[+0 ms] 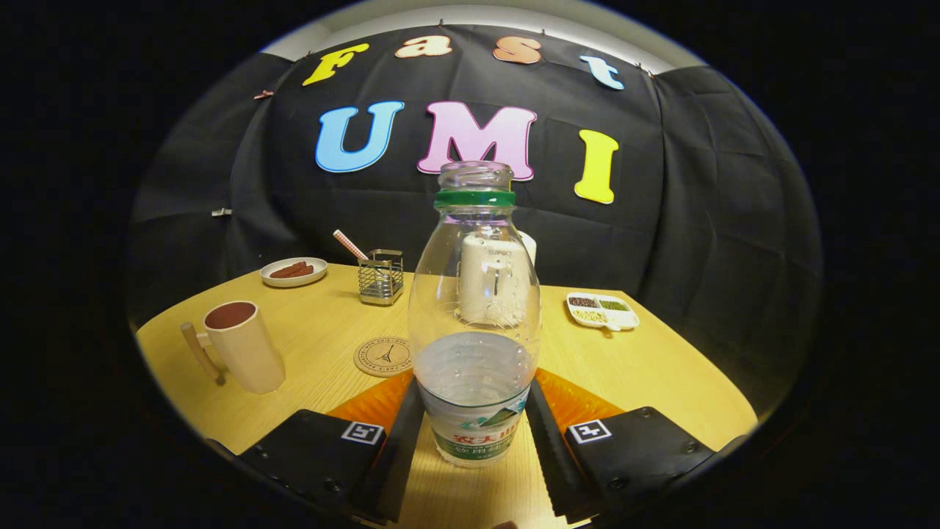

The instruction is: Take the bottle from table, then pour the juice into the cup, finally place the bottle on the coaster

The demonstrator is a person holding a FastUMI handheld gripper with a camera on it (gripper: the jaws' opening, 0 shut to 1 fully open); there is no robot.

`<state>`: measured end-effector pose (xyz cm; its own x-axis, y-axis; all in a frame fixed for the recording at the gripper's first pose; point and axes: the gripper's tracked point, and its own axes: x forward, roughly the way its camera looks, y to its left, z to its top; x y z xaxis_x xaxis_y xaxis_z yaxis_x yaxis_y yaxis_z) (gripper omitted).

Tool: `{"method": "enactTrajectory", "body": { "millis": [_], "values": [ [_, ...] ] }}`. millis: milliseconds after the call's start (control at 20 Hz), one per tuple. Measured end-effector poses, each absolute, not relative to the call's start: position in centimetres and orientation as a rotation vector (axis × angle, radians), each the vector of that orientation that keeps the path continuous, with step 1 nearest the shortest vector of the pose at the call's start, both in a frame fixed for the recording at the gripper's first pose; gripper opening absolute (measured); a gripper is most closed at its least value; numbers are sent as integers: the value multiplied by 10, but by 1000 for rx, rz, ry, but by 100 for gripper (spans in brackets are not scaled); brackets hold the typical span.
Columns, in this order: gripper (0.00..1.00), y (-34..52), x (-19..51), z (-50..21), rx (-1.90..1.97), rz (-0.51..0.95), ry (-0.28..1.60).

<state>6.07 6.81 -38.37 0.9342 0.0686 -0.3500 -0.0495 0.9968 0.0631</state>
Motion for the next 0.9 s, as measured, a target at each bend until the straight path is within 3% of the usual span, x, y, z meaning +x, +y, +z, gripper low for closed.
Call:
{"method": "enactTrajectory", "body": {
  "millis": [400,900],
  "values": [
    [76,88,87,-330,-321,118,297],
    [75,162,87,-330,-751,304,281]
  ]
}}
